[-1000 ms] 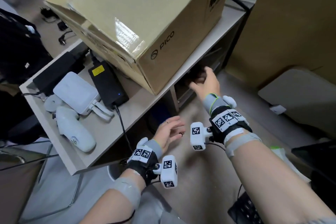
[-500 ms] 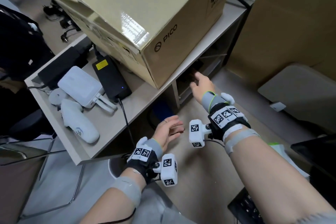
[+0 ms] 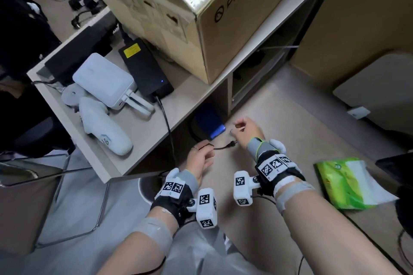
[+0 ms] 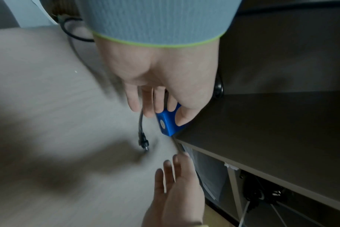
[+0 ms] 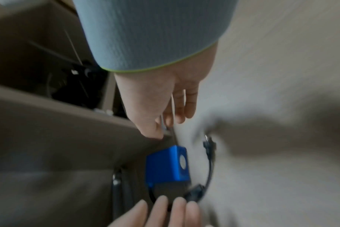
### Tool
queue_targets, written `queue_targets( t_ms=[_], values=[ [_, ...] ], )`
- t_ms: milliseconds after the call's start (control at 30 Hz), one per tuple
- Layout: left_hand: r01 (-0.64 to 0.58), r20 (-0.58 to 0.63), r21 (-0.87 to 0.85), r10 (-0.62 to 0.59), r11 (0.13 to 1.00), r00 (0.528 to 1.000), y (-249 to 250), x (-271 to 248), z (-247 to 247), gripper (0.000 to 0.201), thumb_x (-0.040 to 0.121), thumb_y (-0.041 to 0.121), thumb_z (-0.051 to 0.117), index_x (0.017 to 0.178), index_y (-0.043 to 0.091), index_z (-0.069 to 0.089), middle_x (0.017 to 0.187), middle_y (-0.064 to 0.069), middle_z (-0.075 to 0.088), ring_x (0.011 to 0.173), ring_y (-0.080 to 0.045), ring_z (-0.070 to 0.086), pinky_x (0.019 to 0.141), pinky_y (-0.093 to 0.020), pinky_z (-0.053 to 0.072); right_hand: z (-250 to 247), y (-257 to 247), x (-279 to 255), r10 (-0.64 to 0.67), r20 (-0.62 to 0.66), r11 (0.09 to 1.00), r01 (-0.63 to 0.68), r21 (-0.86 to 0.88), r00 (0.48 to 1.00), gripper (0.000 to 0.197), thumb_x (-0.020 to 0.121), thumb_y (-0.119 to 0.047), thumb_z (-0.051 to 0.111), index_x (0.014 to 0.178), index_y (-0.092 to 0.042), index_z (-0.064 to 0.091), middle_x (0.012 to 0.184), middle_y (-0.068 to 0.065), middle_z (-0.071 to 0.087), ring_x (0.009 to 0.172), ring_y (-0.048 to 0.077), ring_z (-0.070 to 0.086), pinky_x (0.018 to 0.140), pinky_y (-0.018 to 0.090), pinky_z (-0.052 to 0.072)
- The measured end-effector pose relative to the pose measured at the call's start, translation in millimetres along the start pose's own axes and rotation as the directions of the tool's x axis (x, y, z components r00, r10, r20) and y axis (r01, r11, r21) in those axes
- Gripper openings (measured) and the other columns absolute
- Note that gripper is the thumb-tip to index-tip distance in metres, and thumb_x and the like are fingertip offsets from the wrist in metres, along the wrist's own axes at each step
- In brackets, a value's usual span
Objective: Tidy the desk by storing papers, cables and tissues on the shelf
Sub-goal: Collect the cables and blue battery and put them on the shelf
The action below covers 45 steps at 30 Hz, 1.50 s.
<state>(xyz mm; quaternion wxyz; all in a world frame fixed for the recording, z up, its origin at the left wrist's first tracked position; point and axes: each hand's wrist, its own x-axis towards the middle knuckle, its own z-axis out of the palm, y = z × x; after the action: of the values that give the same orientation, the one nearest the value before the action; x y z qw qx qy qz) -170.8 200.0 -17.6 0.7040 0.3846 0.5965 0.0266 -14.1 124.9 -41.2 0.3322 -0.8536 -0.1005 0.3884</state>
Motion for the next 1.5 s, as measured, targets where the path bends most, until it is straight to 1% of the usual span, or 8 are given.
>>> queue_targets(
  t_ms=[200, 700, 867, 933, 1033, 1200, 1367, 1500],
  values=[
    [0.052, -0.098, -0.018, -0.054, 0.998, 0.994, -9, 19, -28, 0.006, 0.092, 0.014, 0.06, 0.088, 0.012, 0.064, 0.08, -0.006, 0.062, 0.077, -0.014, 0.06, 0.077, -0.028, 0.05, 67, -4, 18, -0.048, -0.036, 0.928, 0.031, -0.371, 0.998, 0.083, 0.059, -0.051, 0.077, 0.128, -0.018, 0.047, 0.129, 0.009, 0.047, 0.12, 0.033, 0.043, 0.092, 0.04, 0.044],
    [0.119, -0.052, -0.006, -0.119, 0.993, 0.991, -13, 24, -37, 0.022, 0.094, 0.017, 0.059, 0.114, 0.007, 0.058, 0.085, -0.006, 0.067, 0.08, -0.016, 0.066, 0.075, -0.029, 0.053, 47, -1, 11, 0.251, -0.263, 0.952, -0.189, 0.239, 0.932, 0.029, 0.084, -0.017, 0.059, 0.113, -0.015, 0.061, 0.111, 0.006, 0.069, 0.108, 0.028, 0.064, 0.09, 0.03, 0.046],
    [0.137, -0.021, 0.01, -0.136, 0.991, 0.99, -18, 21, -43, 0.02, 0.094, 0.019, 0.056, 0.111, 0.007, 0.059, 0.068, 0.0, 0.075, 0.088, -0.021, 0.068, 0.095, -0.04, 0.051, 85, -2, 16, 0.332, 0.123, 0.866, -0.354, 0.354, 0.935, 0.004, 0.079, -0.01, 0.06, 0.079, -0.014, 0.062, 0.087, 0.018, 0.068, 0.082, 0.034, 0.068, 0.089, 0.049, 0.056],
    [0.131, -0.006, 0.023, -0.131, 0.991, 0.991, -19, 21, -46, 0.016, 0.094, 0.019, 0.058, 0.107, 0.012, 0.06, 0.065, 0.005, 0.075, 0.084, -0.019, 0.068, 0.095, -0.042, 0.051, 103, -11, 35, 0.267, 0.138, 0.892, -0.299, 0.34, 0.954, 0.033, 0.068, -0.015, 0.062, 0.1, -0.01, 0.066, 0.101, 0.025, 0.068, 0.101, 0.042, 0.066, 0.096, 0.051, 0.051],
    [0.119, -0.005, 0.04, -0.119, 0.992, 0.993, -16, 20, -53, 0.028, 0.089, 0.024, 0.062, 0.113, 0.01, 0.064, 0.082, 0.0, 0.076, 0.074, -0.014, 0.069, 0.064, -0.028, 0.048, 104, -32, 48, 0.167, 0.267, 0.944, -0.232, 0.235, 0.949, 0.039, 0.092, -0.013, 0.054, 0.129, 0.0, 0.057, 0.133, 0.024, 0.055, 0.126, 0.037, 0.052, 0.087, 0.018, 0.046],
    [0.118, 0.01, 0.043, -0.119, 0.992, 0.993, -9, 21, -54, 0.025, 0.093, 0.019, 0.057, 0.112, 0.005, 0.064, 0.092, -0.004, 0.07, 0.074, -0.012, 0.063, 0.051, -0.018, 0.049, 98, -53, 47, 0.13, 0.231, 0.949, -0.189, 0.254, 0.964, 0.043, 0.104, -0.01, 0.036, 0.145, 0.003, 0.035, 0.151, 0.018, 0.038, 0.139, 0.031, 0.038, 0.113, 0.033, 0.031],
    [0.09, -0.006, 0.06, -0.09, 0.994, 0.996, -8, 19, -35, 0.03, 0.093, 0.015, 0.06, 0.122, 0.01, 0.06, 0.099, -0.008, 0.068, 0.077, -0.014, 0.066, 0.074, -0.029, 0.054, 61, -22, 16, 0.179, 0.174, 0.652, -0.249, 0.717, 0.968, 0.041, 0.086, 0.019, 0.04, 0.103, -0.015, 0.055, 0.066, -0.003, 0.047, 0.056, 0.015, 0.047, 0.048, 0.021, 0.037],
    [0.058, 0.042, 0.115, -0.063, 0.992, 0.997, -16, 0, 4, 0.008, 0.092, 0.014, 0.059, 0.095, 0.021, 0.061, 0.075, 0.001, 0.058, 0.06, -0.009, 0.052, 0.049, -0.017, 0.039, -15, 31, -31, 0.146, -0.162, 0.847, -0.039, 0.531, 0.976, 0.041, 0.084, 0.007, 0.05, 0.117, -0.017, 0.059, 0.088, -0.004, 0.061, 0.079, 0.017, 0.057, 0.069, 0.017, 0.047]
  ],
)
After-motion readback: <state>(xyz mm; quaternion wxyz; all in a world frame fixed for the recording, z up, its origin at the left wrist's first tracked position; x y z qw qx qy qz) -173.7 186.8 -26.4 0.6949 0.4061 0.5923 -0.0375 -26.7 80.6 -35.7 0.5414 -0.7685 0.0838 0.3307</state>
